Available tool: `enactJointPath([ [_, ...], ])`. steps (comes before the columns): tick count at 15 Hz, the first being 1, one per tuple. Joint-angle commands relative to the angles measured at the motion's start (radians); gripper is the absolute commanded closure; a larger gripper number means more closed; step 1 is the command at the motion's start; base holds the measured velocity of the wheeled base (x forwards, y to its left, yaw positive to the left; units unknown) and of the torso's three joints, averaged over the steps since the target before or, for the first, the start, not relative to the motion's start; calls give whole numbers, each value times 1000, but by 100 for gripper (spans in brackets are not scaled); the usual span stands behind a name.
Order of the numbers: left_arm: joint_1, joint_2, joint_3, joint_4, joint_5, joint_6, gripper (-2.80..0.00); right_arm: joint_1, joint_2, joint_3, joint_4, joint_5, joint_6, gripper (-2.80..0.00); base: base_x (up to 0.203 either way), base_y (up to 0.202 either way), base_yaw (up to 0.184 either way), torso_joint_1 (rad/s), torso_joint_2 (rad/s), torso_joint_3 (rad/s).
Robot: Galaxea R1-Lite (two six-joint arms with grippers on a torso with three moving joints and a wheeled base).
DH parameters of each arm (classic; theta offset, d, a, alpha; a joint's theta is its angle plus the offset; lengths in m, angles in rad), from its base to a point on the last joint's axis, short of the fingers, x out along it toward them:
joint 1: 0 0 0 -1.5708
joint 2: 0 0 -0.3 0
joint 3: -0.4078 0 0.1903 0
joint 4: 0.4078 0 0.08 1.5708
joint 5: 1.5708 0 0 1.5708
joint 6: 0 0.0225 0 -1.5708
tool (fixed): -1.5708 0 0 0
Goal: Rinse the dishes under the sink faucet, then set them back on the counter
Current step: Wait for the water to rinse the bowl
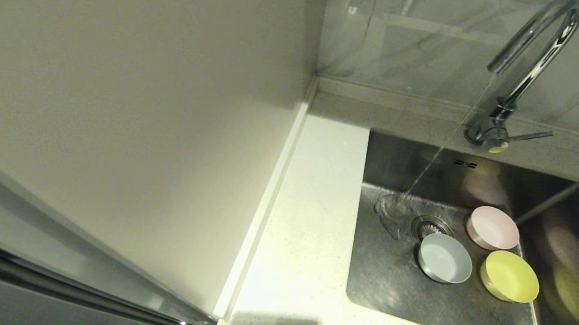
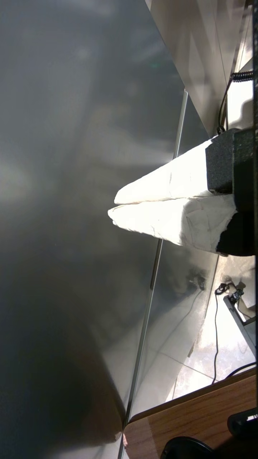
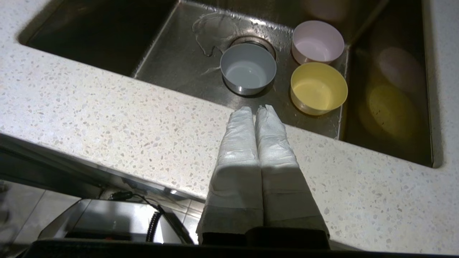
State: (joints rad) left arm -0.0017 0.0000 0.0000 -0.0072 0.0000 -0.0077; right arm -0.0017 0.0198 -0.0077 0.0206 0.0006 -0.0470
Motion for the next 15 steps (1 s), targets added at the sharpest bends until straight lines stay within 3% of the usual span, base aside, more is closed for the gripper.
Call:
enactJointPath([
  [1, 0, 0, 3, 0, 0, 0, 0, 0, -20, 0, -1, 1, -4, 0, 0, 0, 0, 0, 0, 0],
  [15, 0, 0, 3, 0, 0, 0, 0, 0, -20, 8, -24, -7, 18, 0, 0, 0, 0, 0, 0, 0],
])
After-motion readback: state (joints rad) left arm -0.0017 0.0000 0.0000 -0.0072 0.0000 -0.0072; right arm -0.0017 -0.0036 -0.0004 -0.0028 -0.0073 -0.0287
